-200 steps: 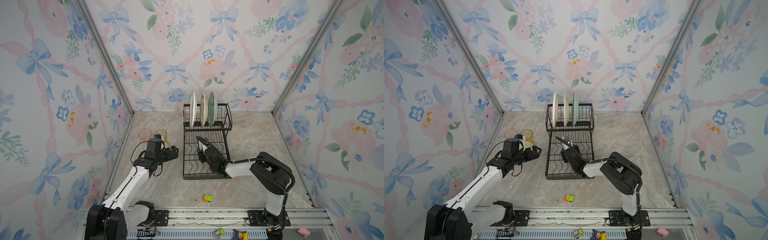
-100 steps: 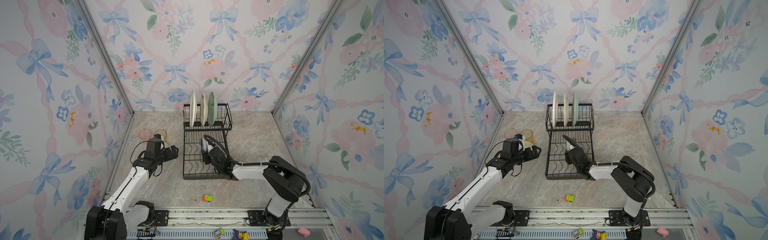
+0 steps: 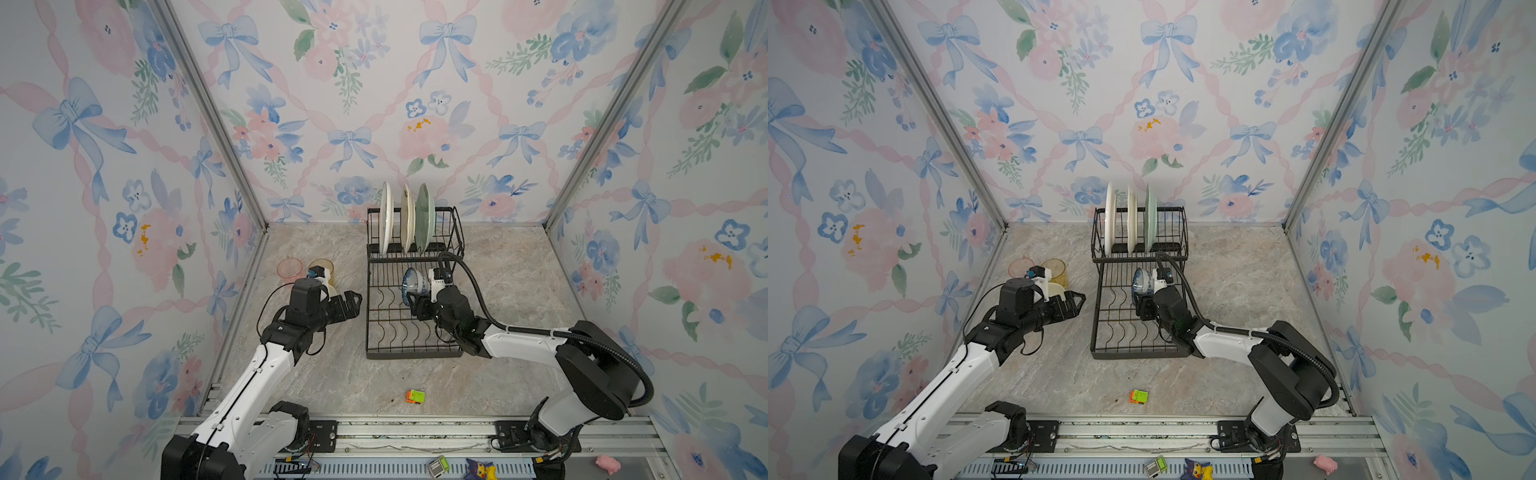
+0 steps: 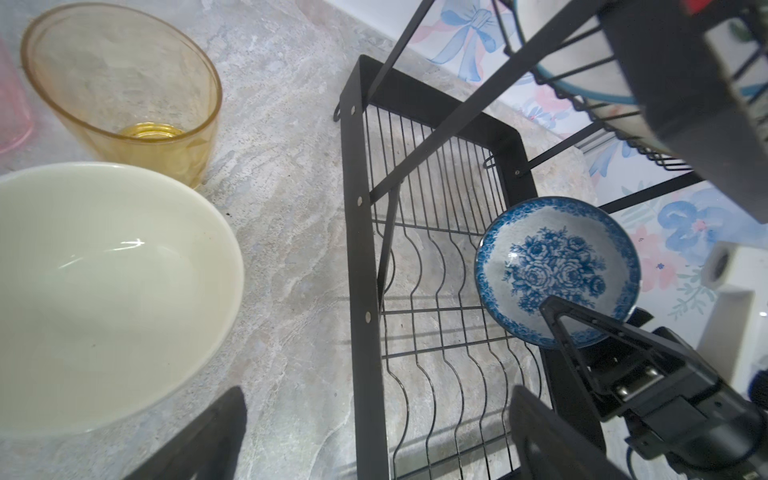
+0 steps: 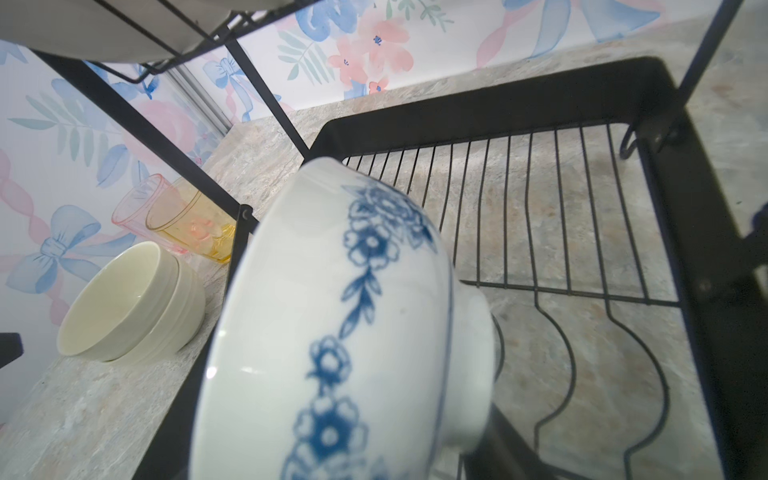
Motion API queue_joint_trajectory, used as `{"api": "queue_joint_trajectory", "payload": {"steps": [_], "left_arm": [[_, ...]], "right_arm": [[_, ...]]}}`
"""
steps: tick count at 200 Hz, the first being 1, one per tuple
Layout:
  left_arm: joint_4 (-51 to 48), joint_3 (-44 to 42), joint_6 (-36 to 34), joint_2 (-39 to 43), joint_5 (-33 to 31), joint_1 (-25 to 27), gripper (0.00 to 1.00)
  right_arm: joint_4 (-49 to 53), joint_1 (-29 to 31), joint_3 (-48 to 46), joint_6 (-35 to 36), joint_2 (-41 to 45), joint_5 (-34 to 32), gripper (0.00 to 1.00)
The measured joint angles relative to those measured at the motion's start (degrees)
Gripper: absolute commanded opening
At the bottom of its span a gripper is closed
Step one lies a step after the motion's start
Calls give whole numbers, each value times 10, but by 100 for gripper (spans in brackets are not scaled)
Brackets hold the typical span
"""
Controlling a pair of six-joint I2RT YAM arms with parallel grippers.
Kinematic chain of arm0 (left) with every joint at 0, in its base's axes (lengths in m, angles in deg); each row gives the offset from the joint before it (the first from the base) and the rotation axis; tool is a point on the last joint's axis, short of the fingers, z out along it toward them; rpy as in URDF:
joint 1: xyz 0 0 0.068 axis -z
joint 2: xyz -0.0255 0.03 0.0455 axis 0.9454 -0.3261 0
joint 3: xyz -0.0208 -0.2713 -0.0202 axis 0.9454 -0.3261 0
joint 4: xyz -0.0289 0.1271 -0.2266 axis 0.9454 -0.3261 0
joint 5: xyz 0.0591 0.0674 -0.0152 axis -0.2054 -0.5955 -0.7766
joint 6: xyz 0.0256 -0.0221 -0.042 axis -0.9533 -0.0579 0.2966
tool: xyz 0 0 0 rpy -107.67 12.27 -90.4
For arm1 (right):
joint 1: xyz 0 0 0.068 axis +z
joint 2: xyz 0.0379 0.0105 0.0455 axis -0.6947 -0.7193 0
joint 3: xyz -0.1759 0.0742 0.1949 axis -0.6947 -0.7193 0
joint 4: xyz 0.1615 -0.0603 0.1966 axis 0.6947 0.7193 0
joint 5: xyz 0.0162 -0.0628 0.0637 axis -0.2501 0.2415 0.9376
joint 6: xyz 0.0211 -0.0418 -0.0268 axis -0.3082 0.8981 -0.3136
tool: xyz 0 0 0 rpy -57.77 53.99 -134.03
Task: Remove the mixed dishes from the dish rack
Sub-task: 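Hold the floral bowl with the right gripper while the left gripper reaches for it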
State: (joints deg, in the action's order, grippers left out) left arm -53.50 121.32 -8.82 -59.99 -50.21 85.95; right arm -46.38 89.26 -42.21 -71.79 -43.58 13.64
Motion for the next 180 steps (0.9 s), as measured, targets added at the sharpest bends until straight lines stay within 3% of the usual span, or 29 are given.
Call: {"api": "queue_joint_trajectory", "payload": {"steps": [138, 180], "left_arm": [[84, 0, 59, 3, 26, 123, 74], [107, 0, 70, -31, 28, 155, 70]], "right_arm": [[27, -1, 0, -79, 43, 47, 62], [27, -1, 0, -92, 43, 62, 62]]}}
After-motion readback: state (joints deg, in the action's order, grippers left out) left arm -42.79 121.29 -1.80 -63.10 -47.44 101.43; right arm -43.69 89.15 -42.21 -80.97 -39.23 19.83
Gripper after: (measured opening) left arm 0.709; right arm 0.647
